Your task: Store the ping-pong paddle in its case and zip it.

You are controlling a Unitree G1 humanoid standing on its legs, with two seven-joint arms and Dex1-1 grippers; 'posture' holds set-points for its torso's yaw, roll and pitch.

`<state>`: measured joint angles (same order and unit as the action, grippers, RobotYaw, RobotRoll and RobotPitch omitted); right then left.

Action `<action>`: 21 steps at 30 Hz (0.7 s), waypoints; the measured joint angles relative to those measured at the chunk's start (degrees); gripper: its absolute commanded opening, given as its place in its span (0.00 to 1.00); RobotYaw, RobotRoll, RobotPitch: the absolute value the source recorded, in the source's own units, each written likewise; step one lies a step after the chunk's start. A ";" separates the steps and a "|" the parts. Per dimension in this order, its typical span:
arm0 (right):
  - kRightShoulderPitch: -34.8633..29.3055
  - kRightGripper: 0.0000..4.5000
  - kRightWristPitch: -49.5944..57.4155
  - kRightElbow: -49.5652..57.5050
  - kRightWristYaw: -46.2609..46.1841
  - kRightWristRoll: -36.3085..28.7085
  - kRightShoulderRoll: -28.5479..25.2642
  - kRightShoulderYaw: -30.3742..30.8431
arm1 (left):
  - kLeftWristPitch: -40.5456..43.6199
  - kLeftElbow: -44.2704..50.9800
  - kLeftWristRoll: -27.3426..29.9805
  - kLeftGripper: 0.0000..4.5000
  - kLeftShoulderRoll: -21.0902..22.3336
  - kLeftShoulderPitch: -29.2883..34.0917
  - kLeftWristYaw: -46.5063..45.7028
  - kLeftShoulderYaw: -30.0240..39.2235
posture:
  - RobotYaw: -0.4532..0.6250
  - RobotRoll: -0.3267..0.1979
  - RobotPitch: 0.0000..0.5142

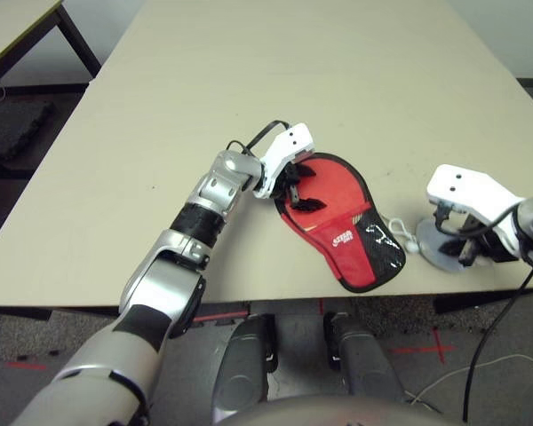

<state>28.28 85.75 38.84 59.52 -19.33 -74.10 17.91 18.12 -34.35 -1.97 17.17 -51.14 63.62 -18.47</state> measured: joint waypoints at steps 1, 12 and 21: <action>-1.17 0.11 0.03 1.57 0.43 -1.46 -1.94 -0.57 | -0.17 -0.13 0.00 1.00 -0.04 -0.04 0.02 0.00 | 0.24 0.62 0.34; -8.01 0.11 -2.86 6.23 1.06 -8.38 -9.63 -4.91 | -0.89 -1.22 0.00 1.00 -0.10 -0.36 0.49 0.01 | 0.24 0.62 0.33; -5.79 0.56 -6.72 1.01 5.70 -12.04 -13.81 -5.52 | 3.00 0.73 1.79 1.00 0.01 -0.25 1.37 1.25 | 0.25 0.62 0.31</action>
<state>22.48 79.03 39.85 65.22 -31.37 -87.91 12.39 21.12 -33.62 -0.17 17.18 -51.39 64.99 -17.22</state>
